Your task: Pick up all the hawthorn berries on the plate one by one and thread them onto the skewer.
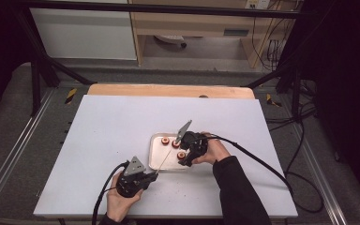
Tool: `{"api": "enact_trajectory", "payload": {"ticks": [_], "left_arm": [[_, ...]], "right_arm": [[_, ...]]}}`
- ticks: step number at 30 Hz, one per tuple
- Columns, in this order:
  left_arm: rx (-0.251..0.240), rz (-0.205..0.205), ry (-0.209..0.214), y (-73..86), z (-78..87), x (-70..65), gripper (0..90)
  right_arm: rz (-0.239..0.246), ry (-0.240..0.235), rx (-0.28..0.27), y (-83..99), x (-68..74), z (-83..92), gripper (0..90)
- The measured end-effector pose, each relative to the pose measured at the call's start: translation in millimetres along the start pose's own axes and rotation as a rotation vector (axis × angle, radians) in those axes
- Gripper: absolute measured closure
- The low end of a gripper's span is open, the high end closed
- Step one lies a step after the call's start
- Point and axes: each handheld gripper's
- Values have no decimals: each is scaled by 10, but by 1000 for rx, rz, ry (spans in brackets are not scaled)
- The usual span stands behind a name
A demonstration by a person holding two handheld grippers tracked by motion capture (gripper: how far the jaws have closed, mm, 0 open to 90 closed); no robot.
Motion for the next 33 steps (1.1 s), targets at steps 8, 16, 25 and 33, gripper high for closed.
{"api": "enact_trajectory", "payload": {"ticks": [8,16,25,33], "left_arm": [[4,1,-1,15,-3,25,884],[9,-2,1,23,-8,33,884],[7,0,0,25,0,41,885],[-9,9,-6,25,22,45,884]], "right_arm": [[78,-23,53,-53,-81,-112,471],[134,-34,74,-117,-92,-189,548],[135,-35,86,-115,-97,-208,596],[-23,-5,15,-138,-92,-30,597]]}}
Point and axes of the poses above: each handheld gripper's, and its own axes: z roughly backward along the jaws, y roughly out of its underside, x roughly to its left, and after that the axes turned 6 degrees about -z, right-handed
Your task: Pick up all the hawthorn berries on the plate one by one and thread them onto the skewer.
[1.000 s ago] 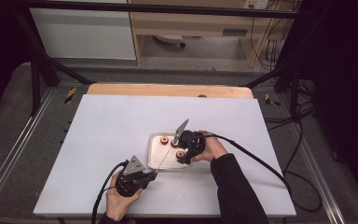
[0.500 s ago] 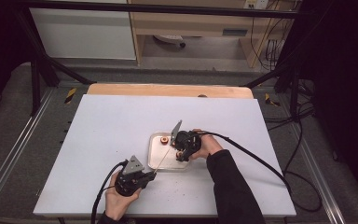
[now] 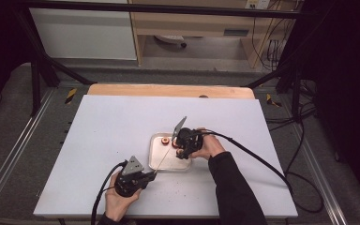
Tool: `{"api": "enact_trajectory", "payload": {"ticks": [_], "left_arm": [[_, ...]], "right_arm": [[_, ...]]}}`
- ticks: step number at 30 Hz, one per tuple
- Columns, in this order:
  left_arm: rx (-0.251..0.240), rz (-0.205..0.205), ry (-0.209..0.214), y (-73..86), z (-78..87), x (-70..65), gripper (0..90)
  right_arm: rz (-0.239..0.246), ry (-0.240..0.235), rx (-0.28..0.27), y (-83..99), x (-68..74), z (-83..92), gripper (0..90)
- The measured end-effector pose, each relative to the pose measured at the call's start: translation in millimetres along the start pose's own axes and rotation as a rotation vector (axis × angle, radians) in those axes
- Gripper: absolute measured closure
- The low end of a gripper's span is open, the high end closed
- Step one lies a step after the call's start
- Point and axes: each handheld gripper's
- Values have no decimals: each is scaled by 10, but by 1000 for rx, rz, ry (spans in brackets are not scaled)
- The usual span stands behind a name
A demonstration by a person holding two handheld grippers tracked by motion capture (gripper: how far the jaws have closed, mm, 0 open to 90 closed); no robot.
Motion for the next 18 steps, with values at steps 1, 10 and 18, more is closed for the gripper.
{"api": "enact_trajectory", "payload": {"ticks": [1,10,18], "left_arm": [[-5,1,-1,-1,5,0,884],[-34,23,-17,-8,8,-12,884],[-62,50,-34,-32,-19,-70,884]], "right_arm": [[-36,-1,-25,3,0,46,597],[-293,-10,-227,175,-2,323,599],[-503,-46,-427,374,9,437,600]]}}
Point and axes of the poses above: each handheld gripper's, and its own axes: z roughly backward along the jaws, y roughly out of its underside, x roughly to its left, and after that the axes turned 6 degrees about -z, right-handed
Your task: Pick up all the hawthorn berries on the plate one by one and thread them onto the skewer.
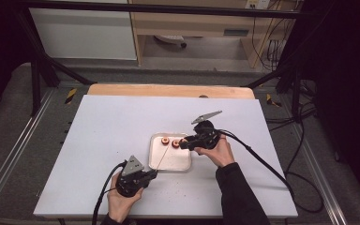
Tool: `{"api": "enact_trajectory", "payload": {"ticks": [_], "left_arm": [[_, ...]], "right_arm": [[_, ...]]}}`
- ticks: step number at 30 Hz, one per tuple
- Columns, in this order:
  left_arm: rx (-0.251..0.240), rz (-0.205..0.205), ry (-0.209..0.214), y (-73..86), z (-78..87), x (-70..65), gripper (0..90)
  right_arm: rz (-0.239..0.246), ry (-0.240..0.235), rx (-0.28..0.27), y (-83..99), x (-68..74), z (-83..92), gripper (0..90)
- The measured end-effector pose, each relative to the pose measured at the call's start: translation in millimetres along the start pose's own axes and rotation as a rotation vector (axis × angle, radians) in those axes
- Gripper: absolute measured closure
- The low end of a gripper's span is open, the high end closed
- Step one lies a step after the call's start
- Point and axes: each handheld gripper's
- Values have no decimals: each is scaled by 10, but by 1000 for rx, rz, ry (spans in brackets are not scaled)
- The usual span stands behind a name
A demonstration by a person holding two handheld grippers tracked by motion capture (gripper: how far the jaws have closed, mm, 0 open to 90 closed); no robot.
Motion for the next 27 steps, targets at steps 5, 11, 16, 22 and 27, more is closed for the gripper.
{"api": "enact_trajectory", "payload": {"ticks": [5,11,16,22,27], "left_arm": [[-13,13,-23,-12,-29,-54,884],[-29,28,-32,-18,-76,-119,884],[-41,44,-29,-19,-131,-184,884],[-67,57,-43,-21,-189,-247,883],[-98,78,-50,-40,-227,-285,884]], "right_arm": [[-104,-18,-124,80,-42,83,600],[-211,-63,-242,155,-60,141,601],[-273,-90,-318,200,-35,151,601],[-364,-135,-398,234,-4,138,601],[-405,-166,-447,266,19,123,602]]}}
Point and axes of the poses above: each handheld gripper's, and its own axes: z roughly backward along the jaws, y roughly out of its underside, x roughly to its left, and after that the axes turned 6 degrees about -z, right-handed
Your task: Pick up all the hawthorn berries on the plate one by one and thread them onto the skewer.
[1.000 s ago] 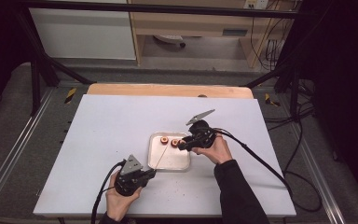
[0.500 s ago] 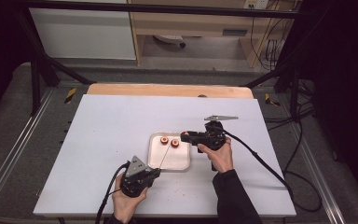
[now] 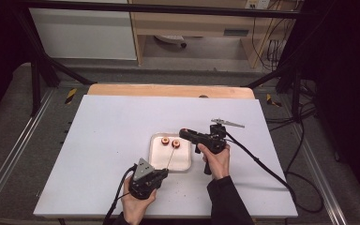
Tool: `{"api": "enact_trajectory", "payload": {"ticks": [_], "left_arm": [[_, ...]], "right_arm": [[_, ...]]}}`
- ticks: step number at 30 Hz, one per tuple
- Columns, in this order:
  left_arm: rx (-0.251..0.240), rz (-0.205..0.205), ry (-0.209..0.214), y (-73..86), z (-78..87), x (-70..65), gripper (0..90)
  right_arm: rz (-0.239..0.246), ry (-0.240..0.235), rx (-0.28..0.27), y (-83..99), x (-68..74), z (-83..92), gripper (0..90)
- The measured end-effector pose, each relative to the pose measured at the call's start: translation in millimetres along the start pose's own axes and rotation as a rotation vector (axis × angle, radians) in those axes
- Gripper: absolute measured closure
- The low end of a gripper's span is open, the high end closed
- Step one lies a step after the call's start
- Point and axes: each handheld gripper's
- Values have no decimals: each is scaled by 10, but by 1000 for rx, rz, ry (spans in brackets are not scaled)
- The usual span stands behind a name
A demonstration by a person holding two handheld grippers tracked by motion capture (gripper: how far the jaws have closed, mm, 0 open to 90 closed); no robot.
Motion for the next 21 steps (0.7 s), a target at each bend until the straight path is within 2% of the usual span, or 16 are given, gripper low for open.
{"api": "enact_trajectory", "payload": {"ticks": [9,12,21], "left_arm": [[-9,53,10,-30,-50,-26,884],[-17,66,13,-59,-60,-38,884],[-25,97,25,-153,-119,-76,883]], "right_arm": [[-45,-39,-99,44,33,-15,602],[-60,-48,-116,52,45,-15,602],[-53,-65,-162,88,81,-4,602]]}}
Point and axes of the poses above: each handheld gripper's, and its own axes: z roughly backward along the jaws, y roughly out of its underside, x roughly to its left, and after that the axes turned 6 degrees about -z, right-handed
